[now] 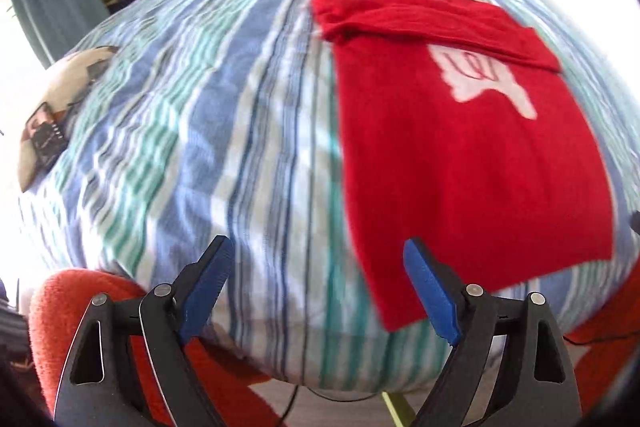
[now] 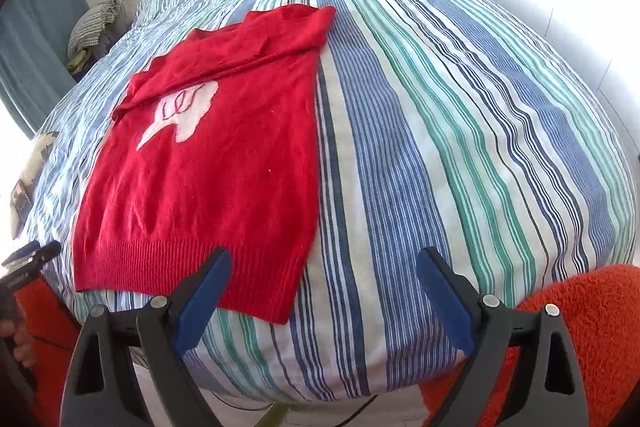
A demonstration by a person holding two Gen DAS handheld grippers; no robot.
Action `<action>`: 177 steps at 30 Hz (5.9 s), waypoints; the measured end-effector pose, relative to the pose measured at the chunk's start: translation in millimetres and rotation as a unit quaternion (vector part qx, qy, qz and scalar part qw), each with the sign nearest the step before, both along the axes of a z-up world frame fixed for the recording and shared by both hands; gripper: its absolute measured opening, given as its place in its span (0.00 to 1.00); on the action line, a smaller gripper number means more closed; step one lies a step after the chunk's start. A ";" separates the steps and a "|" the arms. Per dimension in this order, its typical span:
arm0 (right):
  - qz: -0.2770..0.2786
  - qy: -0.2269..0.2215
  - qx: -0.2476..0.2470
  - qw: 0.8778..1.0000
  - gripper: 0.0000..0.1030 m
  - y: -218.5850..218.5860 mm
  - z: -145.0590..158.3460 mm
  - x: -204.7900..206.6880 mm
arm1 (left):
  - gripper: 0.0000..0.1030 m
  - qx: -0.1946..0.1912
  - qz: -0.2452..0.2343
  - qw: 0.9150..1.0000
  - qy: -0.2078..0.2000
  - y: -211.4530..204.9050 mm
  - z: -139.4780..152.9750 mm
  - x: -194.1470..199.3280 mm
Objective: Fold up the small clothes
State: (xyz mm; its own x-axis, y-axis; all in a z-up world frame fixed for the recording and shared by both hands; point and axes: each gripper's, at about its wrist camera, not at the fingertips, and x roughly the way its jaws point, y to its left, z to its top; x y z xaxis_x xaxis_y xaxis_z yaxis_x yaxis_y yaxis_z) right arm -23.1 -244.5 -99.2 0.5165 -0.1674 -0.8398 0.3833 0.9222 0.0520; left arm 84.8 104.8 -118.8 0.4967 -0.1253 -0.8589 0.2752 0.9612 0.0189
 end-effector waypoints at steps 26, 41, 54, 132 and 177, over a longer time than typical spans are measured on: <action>0.048 0.012 0.169 0.984 0.86 -2.9 -34.3 9.9 | 0.75 -0.124 -0.021 0.984 0.123 8.8 -52.3 18.0; 0.033 -0.045 0.066 0.996 0.87 7.1 -7.1 -4.2 | 0.89 -0.129 0.073 0.987 -0.062 46.1 5.2 0.5; 0.071 -0.036 0.042 0.996 0.87 26.0 -7.2 -4.6 | 0.89 -0.152 0.127 0.978 -0.064 70.3 3.5 6.1; 0.006 -0.139 0.162 0.977 0.32 -167.2 41.7 379.5 | 0.50 -0.210 0.074 0.974 -0.038 -71.9 32.3 380.4; 0.037 -0.028 -0.053 0.998 1.00 -54.3 -68.5 87.0 | 1.00 -0.054 0.135 0.988 -0.060 28.8 -74.0 196.3</action>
State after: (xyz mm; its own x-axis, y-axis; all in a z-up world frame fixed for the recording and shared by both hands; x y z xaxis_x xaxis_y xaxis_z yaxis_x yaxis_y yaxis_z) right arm 63.9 -298.8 -167.7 0.5758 -0.2131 -0.7894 0.3128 0.9494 -0.0282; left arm 281.1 133.6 -192.8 0.6218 -0.0628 -0.7807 0.0116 0.9974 -0.0711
